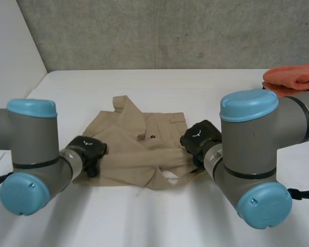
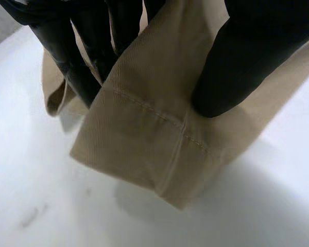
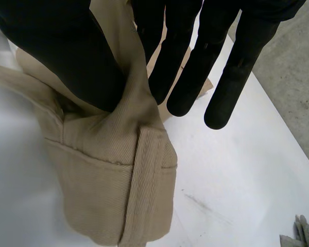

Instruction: Fold the laundry.

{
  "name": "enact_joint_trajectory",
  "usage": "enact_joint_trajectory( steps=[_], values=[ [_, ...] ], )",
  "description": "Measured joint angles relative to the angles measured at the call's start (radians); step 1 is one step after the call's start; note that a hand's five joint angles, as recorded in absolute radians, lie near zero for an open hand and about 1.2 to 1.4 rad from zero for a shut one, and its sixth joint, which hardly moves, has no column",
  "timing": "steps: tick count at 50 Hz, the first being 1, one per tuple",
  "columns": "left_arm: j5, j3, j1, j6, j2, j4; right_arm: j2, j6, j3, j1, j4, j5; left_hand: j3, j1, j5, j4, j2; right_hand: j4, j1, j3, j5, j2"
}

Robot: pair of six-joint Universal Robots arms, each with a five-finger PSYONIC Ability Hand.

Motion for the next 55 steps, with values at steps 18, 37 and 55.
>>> enact_joint_trajectory(
  steps=[18,37,55],
  values=[
    [-0.017,0.775,0.022,0.024,0.018,0.4,0.042,-0.136,-0.337,-0.118,-0.909,-0.014,0.008,0.0,0.0,0.007,0.016,0.002,0.0,0.0,0.0,0.001],
    [0.0,0.595,0.029,-0.033,0.018,0.534,0.031,-0.107,-0.279,-0.122,-0.693,-0.189,0.011,0.0,0.011,0.008,0.019,0.002,0.0,0.0,0.014,0.007],
    [0.084,0.083,-0.001,0.055,0.065,0.335,0.019,-0.209,0.05,-0.148,-0.223,-0.13,0.011,0.0,0.011,0.008,0.019,0.002,0.0,0.0,0.014,0.007]
  ],
)
